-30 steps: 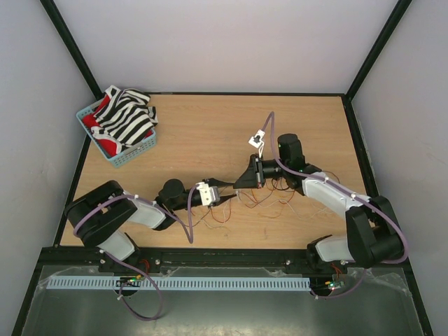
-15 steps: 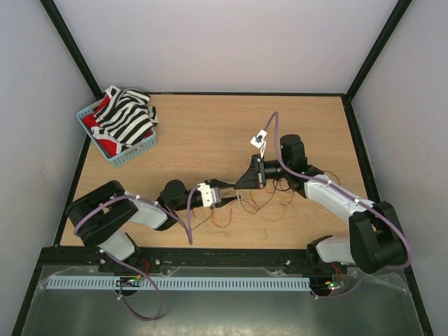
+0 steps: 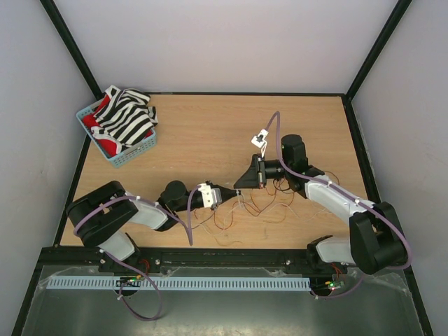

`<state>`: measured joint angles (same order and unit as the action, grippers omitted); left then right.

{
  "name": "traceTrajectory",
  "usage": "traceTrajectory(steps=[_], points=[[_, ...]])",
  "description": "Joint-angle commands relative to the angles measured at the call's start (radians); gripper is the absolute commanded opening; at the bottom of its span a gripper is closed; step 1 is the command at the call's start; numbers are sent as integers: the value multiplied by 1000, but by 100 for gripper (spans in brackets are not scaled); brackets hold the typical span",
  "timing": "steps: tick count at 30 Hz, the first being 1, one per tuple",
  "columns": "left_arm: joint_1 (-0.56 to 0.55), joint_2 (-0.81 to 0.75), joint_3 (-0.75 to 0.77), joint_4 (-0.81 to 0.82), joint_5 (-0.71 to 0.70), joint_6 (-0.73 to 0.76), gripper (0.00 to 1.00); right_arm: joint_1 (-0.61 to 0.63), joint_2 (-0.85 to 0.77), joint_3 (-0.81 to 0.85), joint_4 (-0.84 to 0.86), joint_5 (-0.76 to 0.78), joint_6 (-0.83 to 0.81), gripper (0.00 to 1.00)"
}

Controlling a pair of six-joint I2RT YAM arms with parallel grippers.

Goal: Zip-tie the wires
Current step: Tie the cable at the center of the board.

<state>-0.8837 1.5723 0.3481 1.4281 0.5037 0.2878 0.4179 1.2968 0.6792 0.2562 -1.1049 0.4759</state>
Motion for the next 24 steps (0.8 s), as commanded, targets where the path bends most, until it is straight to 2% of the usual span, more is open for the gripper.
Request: traceTrajectory(steps=[1,10,24], points=[[-6,-25,18,52,-2,-8,3,-4,-16,11,31,39,5,0],[-1,-46,-8,52,-76,35,0,-6,58,105,52,162,53,0],[37,-28,3,52,-62,34,0,-6,192,273,55,206,53,0]])
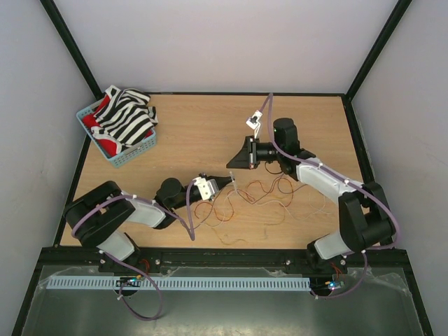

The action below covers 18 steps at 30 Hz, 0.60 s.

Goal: Zip-tie the wires
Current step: Tie the cable at the center of the board.

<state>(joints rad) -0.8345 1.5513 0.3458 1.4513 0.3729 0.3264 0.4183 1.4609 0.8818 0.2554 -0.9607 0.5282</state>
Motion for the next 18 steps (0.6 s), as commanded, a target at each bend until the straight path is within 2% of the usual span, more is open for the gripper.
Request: traceTrajectory(steps=[1,7,14,16,18], points=[[-12,-7,5,29,69,-5,0,-6,37,81,56,66,-5,0],[-6,1,1,29,55,-13,0,-9,70,123,54,37,4,0],[35,2,-2,29,41,-76,0,-8,11,41,51,-26,3,0],[37,4,-5,29,38,-77,12,-7,-2,13,62,-48,19,0],[40,4,-9,29,36,-72,19,-8,-15,-16,81,-68,35,0]])
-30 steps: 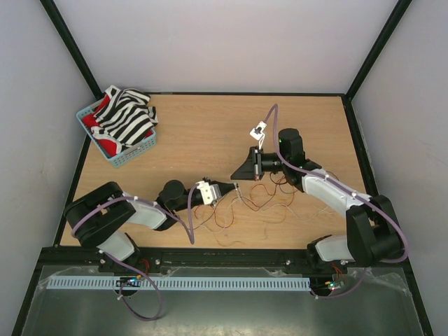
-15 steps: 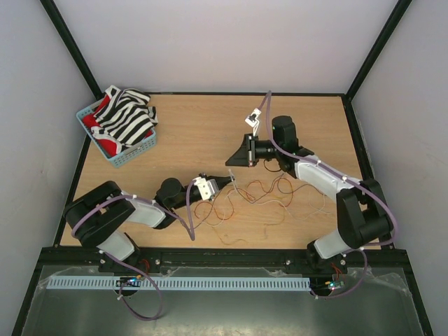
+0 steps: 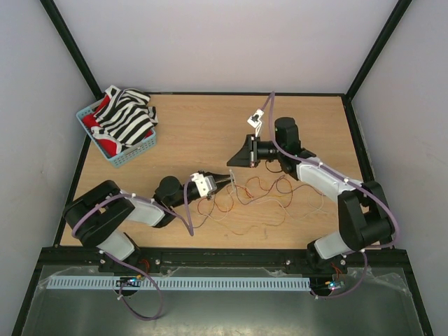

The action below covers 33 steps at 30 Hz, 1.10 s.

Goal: Zip-tie the wires
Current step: Tie the cable at the center of the board.

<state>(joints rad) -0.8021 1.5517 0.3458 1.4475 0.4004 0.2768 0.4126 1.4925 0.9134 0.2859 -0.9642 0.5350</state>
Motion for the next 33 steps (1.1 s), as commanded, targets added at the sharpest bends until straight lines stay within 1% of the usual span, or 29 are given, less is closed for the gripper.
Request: traceTrajectory(steps=[1,4,7,11,16,21,23,27,33], points=[[7,2,-12,33,7,-21,24,-2,-55,-60,60,-71,37,0],[11,3,-22,33,2,-14,35,-2,-82,-87,80,-85,58,0],[13,1,-36,33,-1,-8,41,-1,-109,-95,81,-99,69,0],[14,-14,-45,33,2,-8,57,-2,-137,-98,81,-104,80,0],[14,-49,-42,33,14,-12,63,-2,-155,-103,84,-117,94,0],[14,-99,-36,33,29,-27,64,-2,-170,-107,88,-148,106,0],[16,-110,-35,33,34,-29,62,-1,-176,-112,87,-160,107,0],[21,-114,-25,33,60,-40,56,-2,-192,-123,88,-164,109,0],[22,-87,14,33,106,-62,55,-2,-210,-131,96,-169,122,0]])
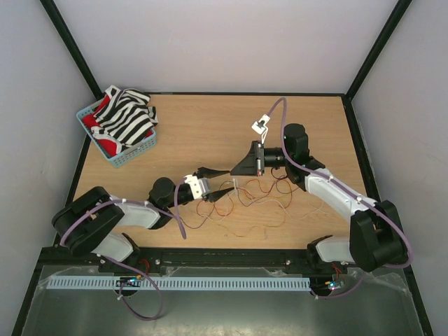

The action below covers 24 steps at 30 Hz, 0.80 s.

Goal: Zip-tie the wires
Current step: Tie the cable at the center of the board.

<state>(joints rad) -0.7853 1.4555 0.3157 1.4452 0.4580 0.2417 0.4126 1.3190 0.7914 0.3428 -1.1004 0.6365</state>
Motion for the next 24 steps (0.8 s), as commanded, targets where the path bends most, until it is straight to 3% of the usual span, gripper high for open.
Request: traceTrajectory(steps=[1,7,24], points=[[6,12,51,35,53,-29,55,-3,-40,-10,39,-35,22,0],[5,13,73,35,75,-47,52,-3,-63,-21,45,-52,36,0],[4,-1,121,35,186,-143,23,-3,-98,-49,111,-72,90,0]])
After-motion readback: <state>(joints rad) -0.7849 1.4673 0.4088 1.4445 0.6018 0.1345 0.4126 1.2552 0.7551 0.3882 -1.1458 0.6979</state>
